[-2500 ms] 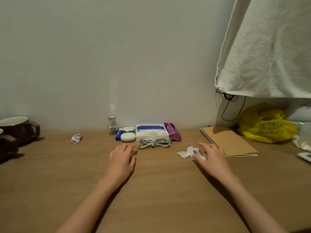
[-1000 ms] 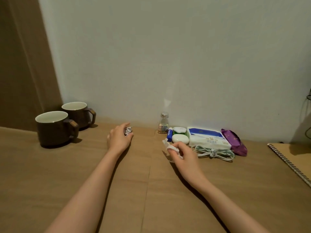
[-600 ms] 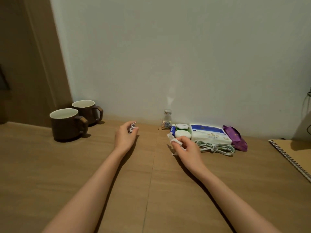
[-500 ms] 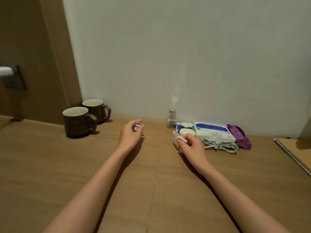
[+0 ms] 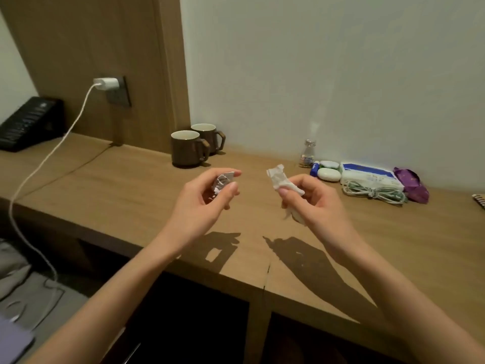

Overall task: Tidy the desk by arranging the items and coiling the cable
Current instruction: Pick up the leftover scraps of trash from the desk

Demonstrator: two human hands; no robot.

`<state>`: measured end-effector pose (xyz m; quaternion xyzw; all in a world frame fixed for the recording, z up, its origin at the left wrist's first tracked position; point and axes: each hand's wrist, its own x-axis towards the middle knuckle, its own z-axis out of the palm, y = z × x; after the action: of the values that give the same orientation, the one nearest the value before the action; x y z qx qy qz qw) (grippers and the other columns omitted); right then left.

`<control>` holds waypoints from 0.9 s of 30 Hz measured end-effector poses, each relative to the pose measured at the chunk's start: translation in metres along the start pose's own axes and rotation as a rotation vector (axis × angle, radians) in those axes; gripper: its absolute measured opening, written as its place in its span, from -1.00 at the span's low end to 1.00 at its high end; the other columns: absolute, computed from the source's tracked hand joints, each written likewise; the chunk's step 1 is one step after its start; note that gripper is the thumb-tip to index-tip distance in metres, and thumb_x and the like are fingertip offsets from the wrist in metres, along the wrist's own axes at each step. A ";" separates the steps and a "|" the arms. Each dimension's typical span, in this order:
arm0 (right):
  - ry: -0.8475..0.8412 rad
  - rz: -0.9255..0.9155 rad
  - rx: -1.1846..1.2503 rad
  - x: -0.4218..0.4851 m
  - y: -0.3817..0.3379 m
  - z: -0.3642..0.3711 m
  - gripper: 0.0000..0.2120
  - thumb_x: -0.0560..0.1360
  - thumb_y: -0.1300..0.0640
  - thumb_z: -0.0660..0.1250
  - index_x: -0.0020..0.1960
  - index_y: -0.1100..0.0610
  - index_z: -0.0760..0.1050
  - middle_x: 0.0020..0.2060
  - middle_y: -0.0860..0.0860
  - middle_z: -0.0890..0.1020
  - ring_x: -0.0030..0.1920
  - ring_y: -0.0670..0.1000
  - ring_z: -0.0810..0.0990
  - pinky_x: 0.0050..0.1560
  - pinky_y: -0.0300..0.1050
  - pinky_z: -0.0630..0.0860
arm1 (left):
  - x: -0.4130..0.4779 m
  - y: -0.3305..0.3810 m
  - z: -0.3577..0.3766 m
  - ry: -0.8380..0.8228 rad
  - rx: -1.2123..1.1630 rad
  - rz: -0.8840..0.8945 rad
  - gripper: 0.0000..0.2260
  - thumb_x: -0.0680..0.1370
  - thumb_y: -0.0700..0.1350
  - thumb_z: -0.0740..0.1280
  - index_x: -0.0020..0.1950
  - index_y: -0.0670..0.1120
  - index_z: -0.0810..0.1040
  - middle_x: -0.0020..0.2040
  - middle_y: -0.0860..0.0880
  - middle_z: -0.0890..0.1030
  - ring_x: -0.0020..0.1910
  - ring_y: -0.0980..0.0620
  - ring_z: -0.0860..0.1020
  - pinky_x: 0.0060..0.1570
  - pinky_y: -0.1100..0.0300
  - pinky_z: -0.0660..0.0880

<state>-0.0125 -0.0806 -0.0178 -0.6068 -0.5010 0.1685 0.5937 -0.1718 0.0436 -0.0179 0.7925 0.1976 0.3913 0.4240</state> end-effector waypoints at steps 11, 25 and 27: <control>-0.503 0.091 0.137 -0.088 0.007 0.113 -0.94 0.54 0.20 0.32 -0.07 0.15 0.56 -0.31 -0.06 0.58 -0.27 -0.15 0.54 -0.19 -0.30 0.42 | -0.154 -0.064 -0.083 -0.103 -0.097 -0.406 -0.76 0.49 0.00 0.31 0.12 -0.01 0.60 -0.16 -0.02 0.66 -0.31 0.11 0.53 -0.33 0.36 0.43; -0.662 0.627 -0.238 -0.124 0.215 0.251 -0.90 0.54 0.07 0.30 -0.05 0.10 0.52 -0.29 -0.10 0.55 -0.30 -0.19 0.52 -0.25 -0.33 0.41 | -0.243 -0.293 -0.065 -0.238 -0.062 -1.095 -0.83 0.59 -0.11 0.25 0.15 -0.12 0.51 -0.13 -0.01 0.60 -0.38 0.20 0.50 -0.36 0.38 0.44; -0.661 0.713 -0.277 -0.132 0.240 0.266 -0.93 0.53 0.07 0.30 -0.11 0.05 0.48 -0.30 -0.09 0.55 -0.32 -0.14 0.51 -0.26 -0.27 0.42 | -0.249 -0.313 -0.054 -0.219 -0.030 -1.129 -0.82 0.59 -0.12 0.26 0.13 -0.16 0.51 -0.18 0.00 0.59 -0.43 0.20 0.49 -0.42 0.39 0.41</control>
<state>-0.1851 0.0091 -0.3460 -0.7275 -0.4414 0.4756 0.2230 -0.3620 0.0869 -0.3717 0.5941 0.5394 0.0227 0.5963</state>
